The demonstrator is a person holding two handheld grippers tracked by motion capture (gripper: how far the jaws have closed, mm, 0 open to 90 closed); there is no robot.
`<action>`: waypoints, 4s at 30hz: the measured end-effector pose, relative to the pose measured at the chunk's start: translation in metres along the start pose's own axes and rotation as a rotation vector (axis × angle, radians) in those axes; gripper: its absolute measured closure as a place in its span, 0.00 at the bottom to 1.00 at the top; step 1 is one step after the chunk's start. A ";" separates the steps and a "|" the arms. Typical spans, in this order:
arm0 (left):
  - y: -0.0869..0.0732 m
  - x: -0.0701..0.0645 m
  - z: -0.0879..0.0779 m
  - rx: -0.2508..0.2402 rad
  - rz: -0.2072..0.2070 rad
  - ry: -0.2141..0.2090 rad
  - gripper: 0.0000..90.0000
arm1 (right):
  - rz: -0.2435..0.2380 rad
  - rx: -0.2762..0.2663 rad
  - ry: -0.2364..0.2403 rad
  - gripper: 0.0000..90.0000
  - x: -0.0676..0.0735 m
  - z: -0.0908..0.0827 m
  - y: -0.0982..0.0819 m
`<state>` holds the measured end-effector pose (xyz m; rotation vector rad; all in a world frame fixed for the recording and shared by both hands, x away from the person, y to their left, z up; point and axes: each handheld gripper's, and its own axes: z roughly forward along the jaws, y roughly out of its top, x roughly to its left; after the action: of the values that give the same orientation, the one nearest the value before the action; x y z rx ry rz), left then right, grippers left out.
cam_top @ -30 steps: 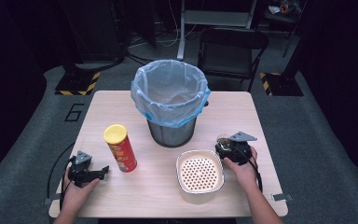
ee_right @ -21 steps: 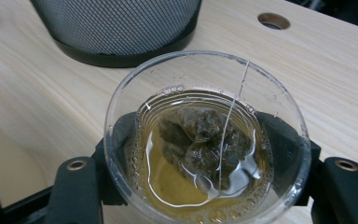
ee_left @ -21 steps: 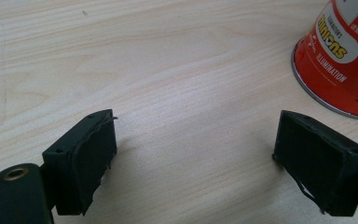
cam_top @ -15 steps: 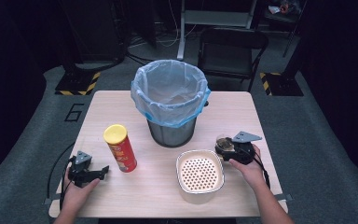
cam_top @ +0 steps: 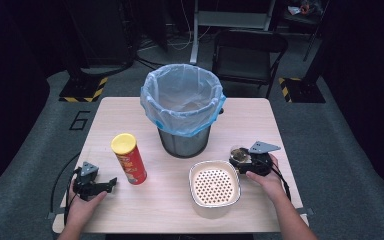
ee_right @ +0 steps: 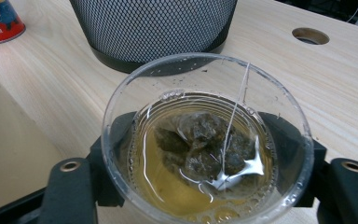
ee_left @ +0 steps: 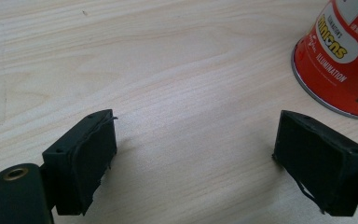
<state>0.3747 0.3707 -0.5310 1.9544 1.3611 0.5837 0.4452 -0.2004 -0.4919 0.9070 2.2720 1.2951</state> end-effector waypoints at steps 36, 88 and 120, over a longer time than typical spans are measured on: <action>0.000 0.000 0.000 0.000 0.000 0.000 0.14 | -0.175 -0.023 0.071 0.40 0.002 -0.016 0.063; 0.000 0.000 0.000 0.000 0.003 -0.001 0.14 | -0.460 -0.124 0.189 0.40 0.023 -0.028 0.106; 0.000 0.000 0.000 0.000 0.002 -0.001 0.14 | -0.952 -0.108 0.004 0.40 0.078 -0.030 0.091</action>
<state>0.3747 0.3707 -0.5310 1.9561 1.3580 0.5838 0.4028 -0.1315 -0.3987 -0.2398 2.1336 0.9281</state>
